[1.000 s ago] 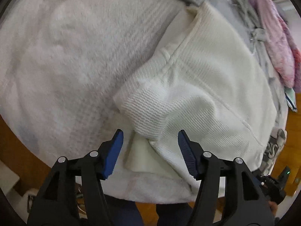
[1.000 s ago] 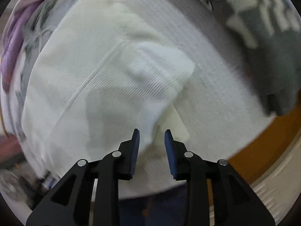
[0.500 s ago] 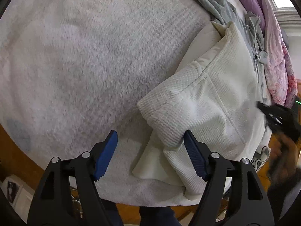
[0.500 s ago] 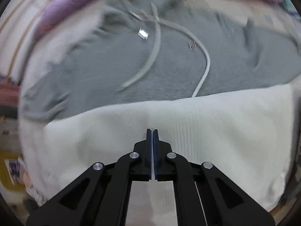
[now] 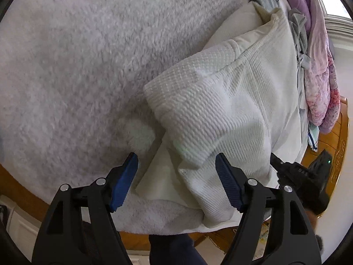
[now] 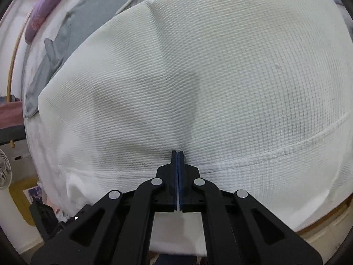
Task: Fold large clothes
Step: 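Close the left gripper on the folded jacket hem while the right gripper presses the body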
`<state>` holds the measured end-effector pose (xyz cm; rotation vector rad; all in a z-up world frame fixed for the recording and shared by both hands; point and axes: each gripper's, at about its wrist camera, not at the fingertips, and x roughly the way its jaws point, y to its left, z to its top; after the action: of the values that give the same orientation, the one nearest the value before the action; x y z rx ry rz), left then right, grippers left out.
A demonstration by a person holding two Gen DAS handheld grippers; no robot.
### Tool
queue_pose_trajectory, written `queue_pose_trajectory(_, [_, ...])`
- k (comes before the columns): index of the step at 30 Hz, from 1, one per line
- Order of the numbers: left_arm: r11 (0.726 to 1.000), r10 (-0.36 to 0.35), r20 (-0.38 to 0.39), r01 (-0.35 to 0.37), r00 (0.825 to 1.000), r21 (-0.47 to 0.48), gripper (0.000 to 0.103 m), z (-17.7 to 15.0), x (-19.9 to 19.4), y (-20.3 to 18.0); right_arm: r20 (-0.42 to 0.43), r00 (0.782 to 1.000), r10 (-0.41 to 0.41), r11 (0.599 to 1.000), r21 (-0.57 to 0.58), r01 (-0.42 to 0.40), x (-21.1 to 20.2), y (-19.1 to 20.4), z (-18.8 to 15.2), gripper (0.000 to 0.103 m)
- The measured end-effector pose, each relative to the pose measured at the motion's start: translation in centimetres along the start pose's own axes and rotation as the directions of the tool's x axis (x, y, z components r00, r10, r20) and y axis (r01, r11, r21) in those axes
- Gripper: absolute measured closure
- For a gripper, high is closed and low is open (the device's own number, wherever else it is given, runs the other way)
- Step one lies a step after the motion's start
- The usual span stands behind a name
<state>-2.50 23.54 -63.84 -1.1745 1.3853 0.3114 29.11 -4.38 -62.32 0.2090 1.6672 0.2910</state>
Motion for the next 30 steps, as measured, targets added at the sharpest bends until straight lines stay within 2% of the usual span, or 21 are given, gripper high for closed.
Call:
queue_pose_trajectory(4, [1.0, 0.003, -0.024, -0.002, 1.0, 0.02, 0.03, 0.4, 0.5, -0.3, 0.017, 1.0, 0.003, 1.0, 0.005, -0.004, -0.5, 0.0, 0.0, 0.103])
queue_pose_trajectory(5, [1.0, 0.004, -0.027, -0.003, 1.0, 0.022, 0.03, 0.6, 1.2, -1.4, 0.027, 1.0, -0.006, 1.0, 0.0, 0.006, -1.2, 0.1, -0.5, 0.103])
queue_pose_trajectory(7, [1.0, 0.001, -0.035, 0.0, 0.999, 0.03, 0.03, 0.9, 1.9, -2.3, 0.0, 1.0, -0.019, 1.0, 0.007, 0.019, -1.9, 0.0, -2.3, 0.103])
queue_pose_trajectory(10, [0.998, 0.011, -0.038, -0.009, 0.999, 0.057, 0.03, 0.9, 2.7, -3.3, -0.097, 0.995, -0.026, 0.999, 0.029, 0.029, 0.2, -1.3, -6.1, 0.103])
queue_pose_trajectory(12, [0.998, 0.016, -0.042, -0.013, 0.999, 0.066, 0.03, 0.9, 3.6, -4.0, -0.072, 0.997, -0.019, 0.999, 0.028, 0.021, 1.3, -2.3, -7.4, 0.103])
queue_pose_trajectory(14, [0.996, 0.029, -0.042, -0.025, 0.999, 0.086, 0.03, 0.9, 4.0, -4.6, -0.044, 0.999, -0.015, 1.0, 0.015, 0.016, 1.7, -2.6, -7.2, 0.103])
queue_pose_trajectory(18, [0.991, 0.056, -0.036, -0.051, 0.998, 0.121, 0.03, 0.5, 4.4, -5.4, -0.068, 0.997, -0.039, 0.999, -0.018, 0.037, 2.3, -1.7, -5.7, 0.103])
queue_pose_trajectory(20, [0.992, 0.048, -0.027, -0.044, 0.998, 0.117, 0.036, 0.3, 4.5, -5.4, -0.066, 0.998, -0.023, 0.999, -0.033, 0.02, 2.3, -1.7, -5.3, 0.103])
queue_pose_trajectory(22, [0.993, 0.044, -0.023, -0.041, 0.999, 0.112, 0.047, 0.3, 4.3, -5.0, -0.063, 0.998, -0.005, 0.999, -0.037, 0.003, 2.1, -2.3, -5.4, 0.103])
queue_pose_trajectory(24, [0.995, 0.007, -0.036, -0.004, 0.999, 0.104, 0.063, 0.3, 4.2, -4.8, -0.062, 0.998, -0.002, 0.999, -0.044, -0.001, 1.6, -2.6, -5.9, 0.103])
queue_pose_trajectory(28, [0.993, 0.017, -0.029, -0.014, 0.999, 0.119, 0.094, -0.3, 3.9, -5.5, -0.058, 0.998, -0.04, 0.993, -0.111, 0.033, 0.6, -1.9, -6.3, 0.102])
queue_pose_trajectory(30, [0.992, 0.008, -0.002, -0.007, 1.0, 0.124, 0.096, -0.7, 3.0, -5.9, -0.029, 0.999, -0.036, 0.986, -0.162, 0.031, -0.4, -0.8, -6.6, 0.096])
